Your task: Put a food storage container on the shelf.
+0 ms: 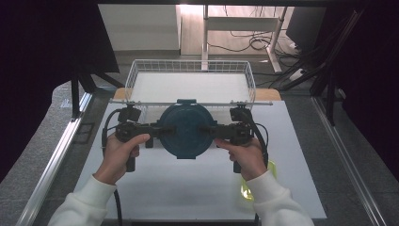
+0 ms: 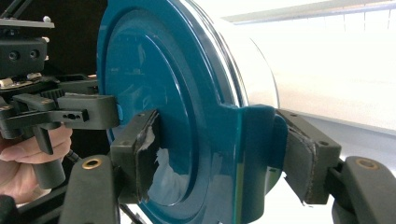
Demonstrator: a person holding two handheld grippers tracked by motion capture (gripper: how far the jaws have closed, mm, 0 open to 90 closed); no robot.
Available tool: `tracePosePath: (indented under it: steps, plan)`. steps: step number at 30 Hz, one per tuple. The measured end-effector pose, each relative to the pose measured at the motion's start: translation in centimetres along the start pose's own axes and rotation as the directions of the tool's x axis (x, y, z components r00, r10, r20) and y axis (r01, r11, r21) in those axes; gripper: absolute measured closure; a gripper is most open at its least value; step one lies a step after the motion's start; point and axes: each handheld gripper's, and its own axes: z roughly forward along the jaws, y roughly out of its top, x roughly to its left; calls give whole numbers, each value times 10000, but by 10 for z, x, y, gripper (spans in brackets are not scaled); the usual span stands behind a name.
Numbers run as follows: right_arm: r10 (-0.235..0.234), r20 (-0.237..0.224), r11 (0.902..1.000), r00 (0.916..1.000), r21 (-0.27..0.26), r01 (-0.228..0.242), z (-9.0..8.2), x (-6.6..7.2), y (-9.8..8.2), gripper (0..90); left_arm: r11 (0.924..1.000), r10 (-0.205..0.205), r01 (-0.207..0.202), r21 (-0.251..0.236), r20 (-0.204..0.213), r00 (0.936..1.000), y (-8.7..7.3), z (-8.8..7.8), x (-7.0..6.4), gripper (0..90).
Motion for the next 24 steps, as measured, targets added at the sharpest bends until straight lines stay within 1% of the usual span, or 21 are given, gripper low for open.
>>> tracePosePath:
  steps: [6,9,13,14,17,18,19,24]
  plan:
    - [-22,-29,9999,10000,-120,22,-8,3,10,339,9998,176,-176,-97,-17,9998,10,-2,-7,346]
    - [-48,-34,9999,10000,-165,48,-11,3,14,340,9996,286,-286,-36,-17,9996,18,-3,-11,345]
    - [-74,-39,9997,10000,-221,73,-15,5,22,341,9995,286,-286,-124,-1,9996,27,-3,-14,346]
    - [-95,-21,9997,10000,-244,95,-16,6,27,340,9995,281,-281,-144,5,9996,29,-4,-14,346]
    - [-152,10,9996,9999,-247,152,-17,7,32,341,9993,329,-329,-164,23,9995,36,-5,-14,346]
    - [-206,25,9995,9998,-245,207,-17,8,37,342,9993,336,-336,-147,33,9994,42,-6,-13,345]
    - [-206,25,9995,9998,-245,207,-17,8,37,342,9993,336,-336,-147,33,9994,42,-6,-13,345]
    - [-219,7,9992,9998,-324,219,-15,9,50,344,9993,331,-331,-177,26,9994,55,-7,-11,343]
